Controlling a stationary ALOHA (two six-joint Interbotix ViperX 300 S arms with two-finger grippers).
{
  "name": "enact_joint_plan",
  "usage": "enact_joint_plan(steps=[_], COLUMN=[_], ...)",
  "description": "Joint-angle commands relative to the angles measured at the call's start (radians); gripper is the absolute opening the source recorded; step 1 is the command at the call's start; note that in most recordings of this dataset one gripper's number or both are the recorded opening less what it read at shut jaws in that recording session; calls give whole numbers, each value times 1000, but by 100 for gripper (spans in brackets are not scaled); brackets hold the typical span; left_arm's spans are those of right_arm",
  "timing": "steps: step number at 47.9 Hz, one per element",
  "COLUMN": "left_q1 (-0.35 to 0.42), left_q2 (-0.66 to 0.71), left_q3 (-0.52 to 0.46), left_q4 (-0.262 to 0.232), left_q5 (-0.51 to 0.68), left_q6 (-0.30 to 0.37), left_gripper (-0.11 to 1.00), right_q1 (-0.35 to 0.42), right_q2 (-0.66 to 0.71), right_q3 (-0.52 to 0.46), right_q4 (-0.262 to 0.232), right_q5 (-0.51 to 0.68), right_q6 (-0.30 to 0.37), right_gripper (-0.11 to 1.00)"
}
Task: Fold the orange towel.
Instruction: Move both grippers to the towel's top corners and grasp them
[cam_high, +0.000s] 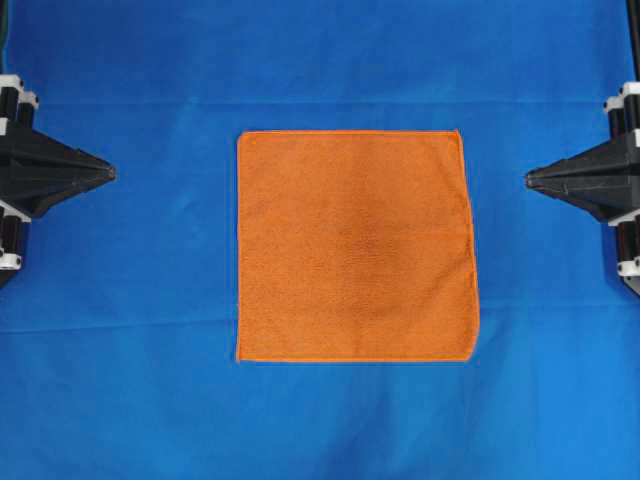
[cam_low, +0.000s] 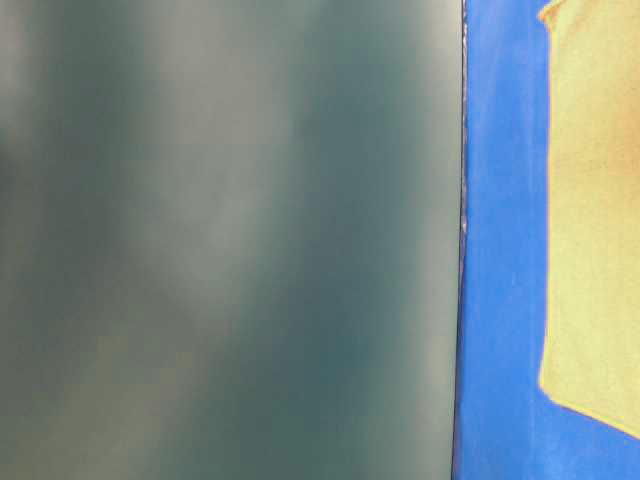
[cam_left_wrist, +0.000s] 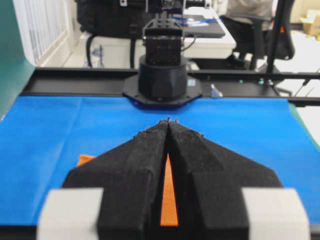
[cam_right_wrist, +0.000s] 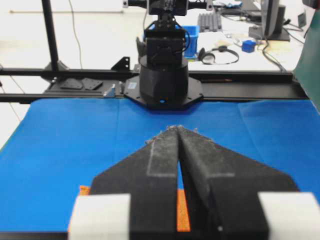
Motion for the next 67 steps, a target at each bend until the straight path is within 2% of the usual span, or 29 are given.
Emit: enact_joint_plan(steps=[1,7,15,21,31,34,39,42,44,48,51,58,67], left_q1=[-3,6,40,84,169,189,222,245,258,282,301,325,331], left_q2=[29,64,160,284,517,583,678,738,767,821,857,939,1015], left_q3=[-34,-48,-49,-71,-141,-161,-198,-221,-233,-252,-261,-285,-311], left_q4=[-40,-38,-38,-40,-38,-38,-38,-38,-38,-38,-37,-34,-34], left_q5=[-5,-5,-5,-9,-3,3,20,35,44,55,55,48,23], left_q6=[-21,-29,-37,-74,-137,-143,-158,-164,-164,-164,-164,-160,-155], left_gripper=[1,1,1,1,3,13,40,61,72,89,91,90,90], right_q1=[-5,-31,-117,-202,-305,-331,-368,-390,-405,-425,-440,-465,-476], right_q2=[11,25,80,156,321,373,457,505,540,592,630,713,802], right_q3=[-18,-57,-89,-86,-95,-104,-115,-118,-118,-117,-114,-115,-129], right_q4=[6,18,37,37,37,37,35,35,34,29,28,23,21], right_q5=[-3,161,337,385,394,397,399,394,391,367,334,267,219], right_q6=[6,17,63,106,118,120,118,118,118,118,118,117,110], right_gripper=[2,2,2,2,2,3,5,19,32,54,61,57,57])
